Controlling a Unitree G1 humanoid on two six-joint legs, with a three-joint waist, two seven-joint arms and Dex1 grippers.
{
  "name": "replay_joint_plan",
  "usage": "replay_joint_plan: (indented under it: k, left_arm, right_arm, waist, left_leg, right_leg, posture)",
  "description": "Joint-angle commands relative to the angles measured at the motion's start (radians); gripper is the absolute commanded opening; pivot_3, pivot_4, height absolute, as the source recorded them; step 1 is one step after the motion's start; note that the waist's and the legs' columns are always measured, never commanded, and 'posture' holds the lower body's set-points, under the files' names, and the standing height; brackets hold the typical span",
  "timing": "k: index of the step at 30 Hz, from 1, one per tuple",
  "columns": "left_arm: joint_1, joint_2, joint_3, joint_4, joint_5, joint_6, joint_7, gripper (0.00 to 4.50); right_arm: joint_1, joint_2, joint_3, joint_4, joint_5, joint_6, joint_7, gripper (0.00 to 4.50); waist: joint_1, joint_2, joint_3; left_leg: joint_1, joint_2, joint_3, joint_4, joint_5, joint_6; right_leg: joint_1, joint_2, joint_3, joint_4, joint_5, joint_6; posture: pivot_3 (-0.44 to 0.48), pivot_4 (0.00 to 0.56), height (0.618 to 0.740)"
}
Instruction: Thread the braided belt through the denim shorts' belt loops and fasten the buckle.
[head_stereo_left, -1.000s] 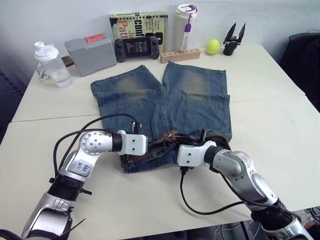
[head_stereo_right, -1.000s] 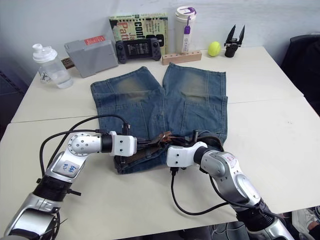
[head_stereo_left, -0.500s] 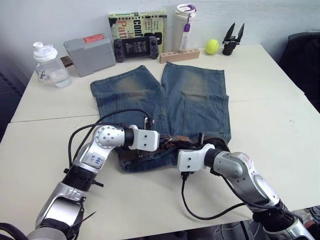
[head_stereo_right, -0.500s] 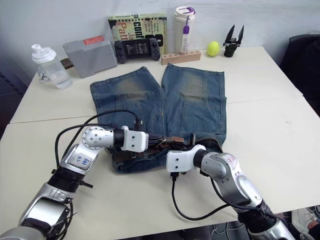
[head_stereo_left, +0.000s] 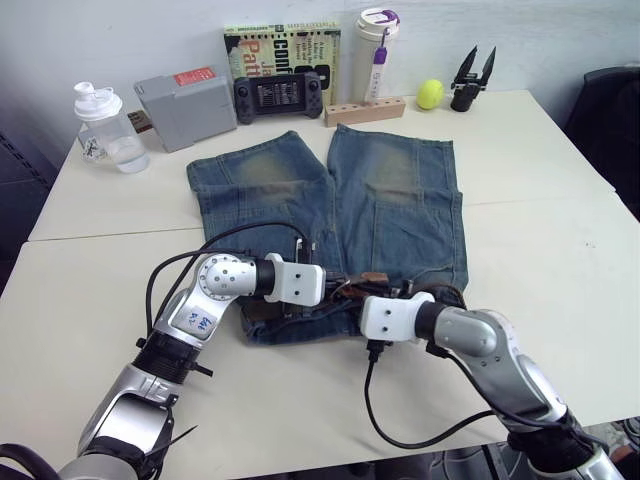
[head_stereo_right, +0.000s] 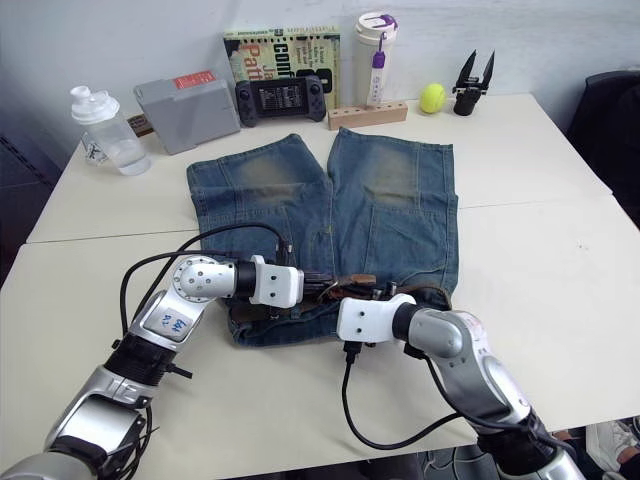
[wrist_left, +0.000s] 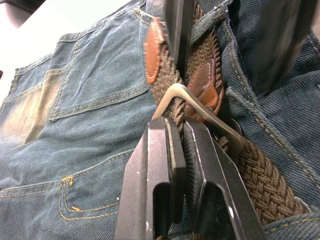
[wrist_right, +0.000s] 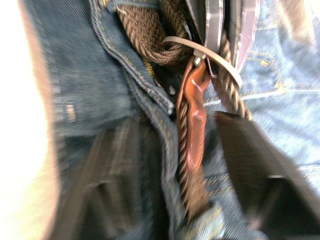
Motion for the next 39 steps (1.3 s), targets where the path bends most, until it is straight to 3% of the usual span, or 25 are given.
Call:
replay_joint_plan:
  k: [1, 10, 23, 27, 32, 36, 39]
  left_arm:
    - [0.006, -0.006, -0.021, -0.004, -0.006, -0.013, -0.003, 0.0]
    - [-0.002, -0.004, -0.02, -0.006, -0.005, -0.014, 0.0, 0.0]
    - [0.008, 0.005, -0.019, -0.031, -0.001, -0.011, 0.003, 0.0]
    - [0.006, 0.003, -0.02, -0.028, 0.0, -0.01, 0.005, 0.0]
    - [0.003, 0.001, -0.021, -0.025, -0.001, -0.005, 0.005, 0.0]
    - [0.004, -0.006, -0.016, -0.027, -0.015, 0.015, 0.003, 0.0]
    - [0.009, -0.024, 0.016, -0.048, -0.088, 0.071, -0.01, 1.08]
  right_arm:
    - [-0.01, -0.029, 0.036, 0.018, -0.016, -0.057, -0.039, 3.68]
    - [-0.007, -0.04, 0.197, 0.152, -0.168, -0.213, -0.165, 3.68]
    - [-0.01, -0.032, 0.272, 0.236, -0.28, -0.29, -0.243, 3.68]
    - [-0.01, -0.029, 0.298, 0.227, -0.309, -0.297, -0.242, 2.48]
    - [-0.008, -0.03, 0.333, 0.217, -0.355, -0.305, -0.245, 0.2]
    - [0.007, -0.014, 0.345, 0.202, -0.368, -0.289, -0.25, 0.06]
    - [0.008, -0.006, 0.346, 0.202, -0.376, -0.283, -0.251, 0.0]
  waist:
    - [0.003, 0.0, 0.0]
    - [0.004, 0.0, 0.0]
    - [0.004, 0.0, 0.0]
    - [0.004, 0.0, 0.0]
    - [0.004, 0.0, 0.0]
    - [0.004, 0.0, 0.0]
    - [0.003, 0.0, 0.0]
  left_leg:
    - [0.0, 0.0, 0.0, 0.0, 0.0, 0.0]
    - [0.0, 0.0, 0.001, 0.0, 0.0, 0.0]
    - [0.0, 0.0, 0.001, 0.0, 0.0, 0.0]
    - [0.0, 0.0, 0.001, 0.0, 0.0, 0.0]
    - [0.0, 0.0, 0.001, 0.0, 0.0, 0.0]
    - [0.0, 0.0, 0.001, 0.0, 0.0, 0.0]
    - [0.0, 0.0, 0.001, 0.0, 0.0, 0.0]
  right_leg:
    - [0.0, 0.0, 0.0, 0.0, 0.0, 0.0]
    - [0.0, 0.0, 0.0, 0.0, 0.0, 0.0]
    - [0.0, 0.0, 0.0, 0.0, 0.0, 0.0]
    - [0.0, 0.0, 0.0, 0.0, 0.0, 0.0]
    - [0.0, 0.0, 0.0, 0.0, 0.0, 0.0]
    - [0.0, 0.0, 0.0, 0.0, 0.0, 0.0]
    - [0.0, 0.0, 0.0, 0.0, 0.0, 0.0]
  posture:
    - [0.0, 0.15, 0.72]
    - [0.0, 0.15, 0.72]
    - [0.0, 0.15, 0.72]
    - [0.0, 0.15, 0.72]
    - [0.0, 0.15, 0.72]
    - [0.0, 0.15, 0.72]
    - [0.0, 0.15, 0.72]
